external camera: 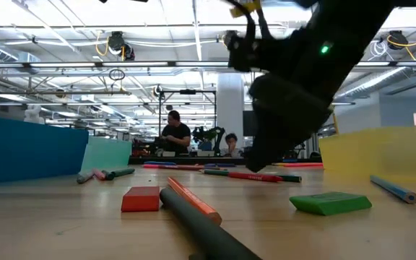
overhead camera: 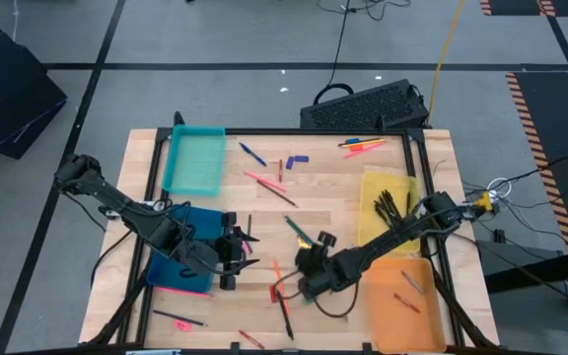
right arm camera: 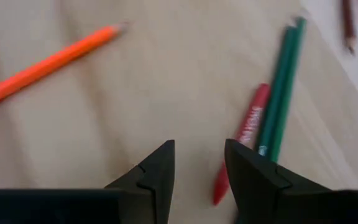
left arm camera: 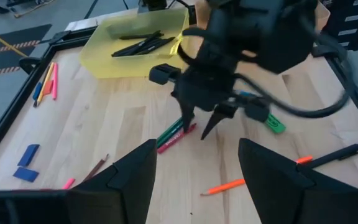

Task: Sort crayons/erasers/pens/pencils in bins
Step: Put the red crayon into the orange bin

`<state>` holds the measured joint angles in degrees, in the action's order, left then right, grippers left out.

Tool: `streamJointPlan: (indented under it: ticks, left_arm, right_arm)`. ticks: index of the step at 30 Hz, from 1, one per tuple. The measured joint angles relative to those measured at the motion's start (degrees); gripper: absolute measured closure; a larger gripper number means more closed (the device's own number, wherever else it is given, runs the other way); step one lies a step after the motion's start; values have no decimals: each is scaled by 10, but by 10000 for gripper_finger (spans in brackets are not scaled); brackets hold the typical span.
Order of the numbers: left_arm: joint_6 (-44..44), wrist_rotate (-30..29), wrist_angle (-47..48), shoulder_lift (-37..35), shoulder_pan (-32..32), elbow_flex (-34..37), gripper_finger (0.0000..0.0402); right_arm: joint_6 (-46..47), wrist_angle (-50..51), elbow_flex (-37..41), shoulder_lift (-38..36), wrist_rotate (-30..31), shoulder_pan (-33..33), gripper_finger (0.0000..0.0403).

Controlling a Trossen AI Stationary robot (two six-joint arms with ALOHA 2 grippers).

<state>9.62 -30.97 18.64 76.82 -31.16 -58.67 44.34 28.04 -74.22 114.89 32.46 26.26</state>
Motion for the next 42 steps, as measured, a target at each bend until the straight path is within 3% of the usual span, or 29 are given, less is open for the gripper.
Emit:
streamJointPlan:
  ticks: [10, 21, 34, 42]
  left_arm:
    - [-2, 0, 9, 0, 0, 0, 172]
    - [-5, 0, 13, 0, 0, 0, 172]
    - [0, 0, 13, 0, 0, 0, 172]
    - [1, 0, 13, 0, 0, 0, 172]
  right_arm:
    - [107, -29, 51, -2, 23, -13, 271]
    - [77, -113, 81, -4, -12, -16, 274]
    - [54, -125, 81, -2, -22, -14, 371]
    - [38, -130, 82, 0, -1, -7, 378]
